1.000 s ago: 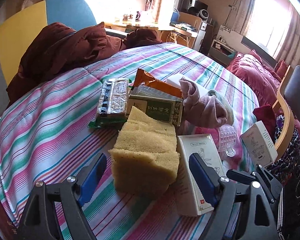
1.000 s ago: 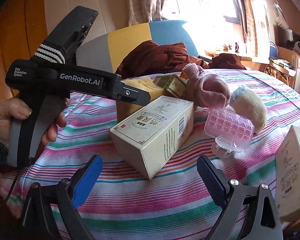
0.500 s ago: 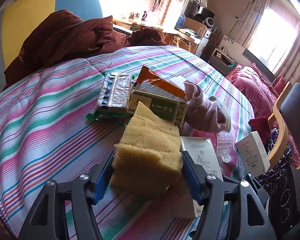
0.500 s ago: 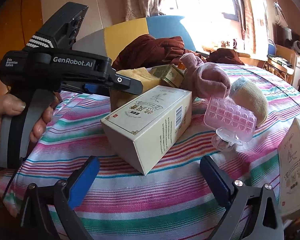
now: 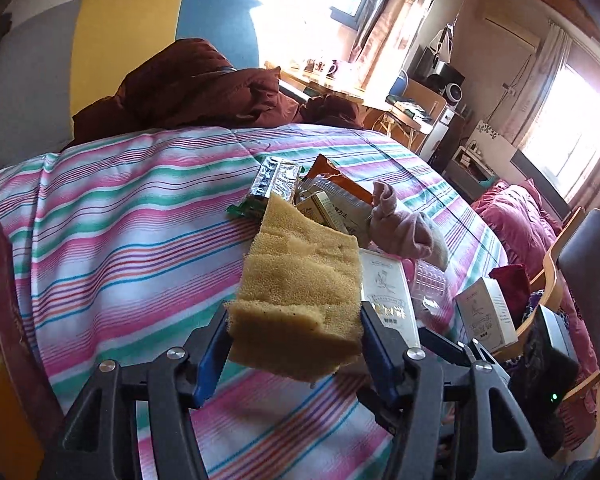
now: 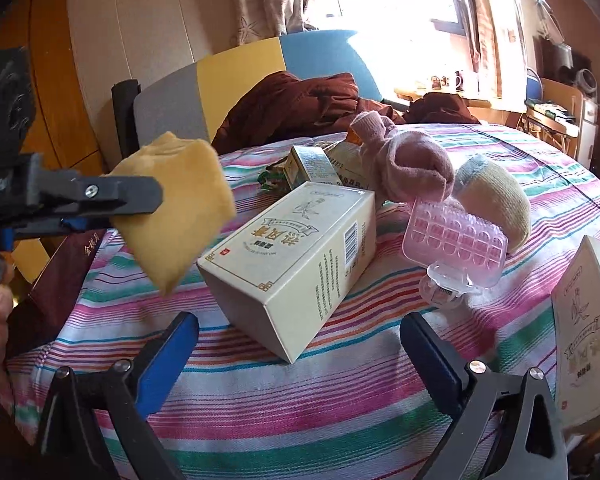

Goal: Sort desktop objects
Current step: 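Grasp the white printed box with the right tool while the left tool holds the sponge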

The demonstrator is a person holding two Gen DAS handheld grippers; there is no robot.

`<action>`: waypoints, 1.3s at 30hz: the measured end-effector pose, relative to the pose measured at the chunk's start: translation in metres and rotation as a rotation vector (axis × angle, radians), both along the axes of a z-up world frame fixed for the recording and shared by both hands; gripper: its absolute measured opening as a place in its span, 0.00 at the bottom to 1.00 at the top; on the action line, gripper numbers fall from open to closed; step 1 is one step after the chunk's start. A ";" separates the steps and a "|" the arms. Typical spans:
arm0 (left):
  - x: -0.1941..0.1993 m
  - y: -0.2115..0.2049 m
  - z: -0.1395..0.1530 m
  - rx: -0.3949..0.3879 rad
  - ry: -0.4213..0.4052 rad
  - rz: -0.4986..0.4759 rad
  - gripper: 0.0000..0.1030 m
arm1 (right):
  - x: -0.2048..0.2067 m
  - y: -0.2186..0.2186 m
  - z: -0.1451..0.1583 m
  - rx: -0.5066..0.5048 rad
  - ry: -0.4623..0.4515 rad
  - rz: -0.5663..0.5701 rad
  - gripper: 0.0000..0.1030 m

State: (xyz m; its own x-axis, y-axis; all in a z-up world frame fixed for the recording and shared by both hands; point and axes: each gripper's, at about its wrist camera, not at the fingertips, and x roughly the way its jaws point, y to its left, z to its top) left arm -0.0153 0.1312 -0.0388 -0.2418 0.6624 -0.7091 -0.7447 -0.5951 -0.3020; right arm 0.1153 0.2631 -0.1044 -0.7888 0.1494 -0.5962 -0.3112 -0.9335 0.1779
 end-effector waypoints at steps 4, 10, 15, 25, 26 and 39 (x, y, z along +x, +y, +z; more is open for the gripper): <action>0.011 -0.016 -0.005 -0.022 -0.001 0.027 0.60 | -0.005 -0.005 0.009 0.034 0.011 -0.032 0.99; 0.025 -0.037 -0.016 -0.061 -0.003 0.067 0.60 | -0.021 -0.005 0.013 0.061 -0.011 -0.086 0.99; 0.034 -0.039 -0.021 -0.060 0.045 0.056 0.61 | -0.038 -0.004 0.018 0.058 -0.039 -0.117 0.99; 0.032 -0.040 -0.035 -0.047 0.054 -0.001 0.68 | -0.049 0.017 0.021 -0.161 -0.106 -0.177 1.00; 0.030 -0.040 -0.036 -0.040 0.046 -0.002 0.68 | -0.053 0.020 0.021 -0.158 -0.110 -0.188 1.00; 0.023 -0.037 -0.056 -0.025 -0.011 0.002 0.68 | -0.061 0.011 0.031 -0.035 -0.201 -0.124 0.62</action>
